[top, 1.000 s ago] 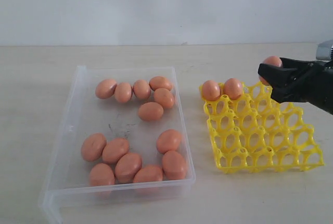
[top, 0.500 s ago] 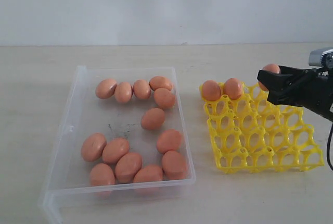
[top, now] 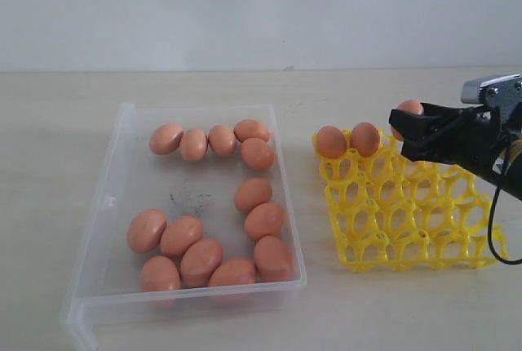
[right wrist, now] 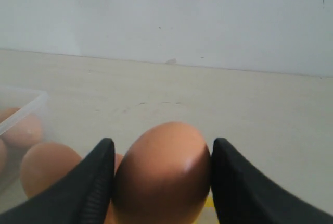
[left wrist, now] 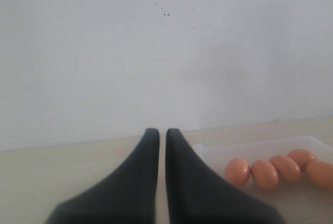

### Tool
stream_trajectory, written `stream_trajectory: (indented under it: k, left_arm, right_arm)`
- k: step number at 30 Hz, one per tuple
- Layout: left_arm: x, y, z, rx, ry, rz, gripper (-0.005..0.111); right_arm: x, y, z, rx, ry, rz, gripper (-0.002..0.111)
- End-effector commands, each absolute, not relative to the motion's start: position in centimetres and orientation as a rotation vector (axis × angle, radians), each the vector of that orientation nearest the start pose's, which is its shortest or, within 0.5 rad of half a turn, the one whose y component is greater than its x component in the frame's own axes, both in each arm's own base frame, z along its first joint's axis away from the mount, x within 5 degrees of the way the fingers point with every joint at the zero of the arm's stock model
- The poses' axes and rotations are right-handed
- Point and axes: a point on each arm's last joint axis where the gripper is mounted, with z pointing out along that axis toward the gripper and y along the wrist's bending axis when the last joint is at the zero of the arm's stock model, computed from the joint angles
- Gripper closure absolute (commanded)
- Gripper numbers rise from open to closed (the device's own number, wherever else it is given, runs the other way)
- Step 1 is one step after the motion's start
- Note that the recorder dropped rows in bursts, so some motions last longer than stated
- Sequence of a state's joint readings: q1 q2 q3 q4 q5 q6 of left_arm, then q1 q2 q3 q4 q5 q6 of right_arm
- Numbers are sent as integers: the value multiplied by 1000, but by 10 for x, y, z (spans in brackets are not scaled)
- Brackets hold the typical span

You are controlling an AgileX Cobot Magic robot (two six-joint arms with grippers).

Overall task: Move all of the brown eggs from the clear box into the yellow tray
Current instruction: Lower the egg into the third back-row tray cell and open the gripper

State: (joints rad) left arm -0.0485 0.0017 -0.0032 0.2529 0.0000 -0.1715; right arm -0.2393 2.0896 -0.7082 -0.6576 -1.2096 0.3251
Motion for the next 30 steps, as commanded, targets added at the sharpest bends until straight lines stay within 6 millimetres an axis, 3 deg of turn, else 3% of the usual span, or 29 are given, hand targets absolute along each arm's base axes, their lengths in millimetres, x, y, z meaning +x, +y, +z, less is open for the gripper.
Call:
stream_trajectory:
  k: [1,17,30]
  left_arm:
    - [56,-3,213,102,1480,20,103]
    - [56,-3,213,102,1480,20,103]
    - [56,-3,213,102,1480,20,103]
  right_arm:
    - [342,-32,98,-166,1707,371,108]
    - [343,-20,98,-210,1699,357,108]
    - [343,-23,91,-204,1781,317,108]
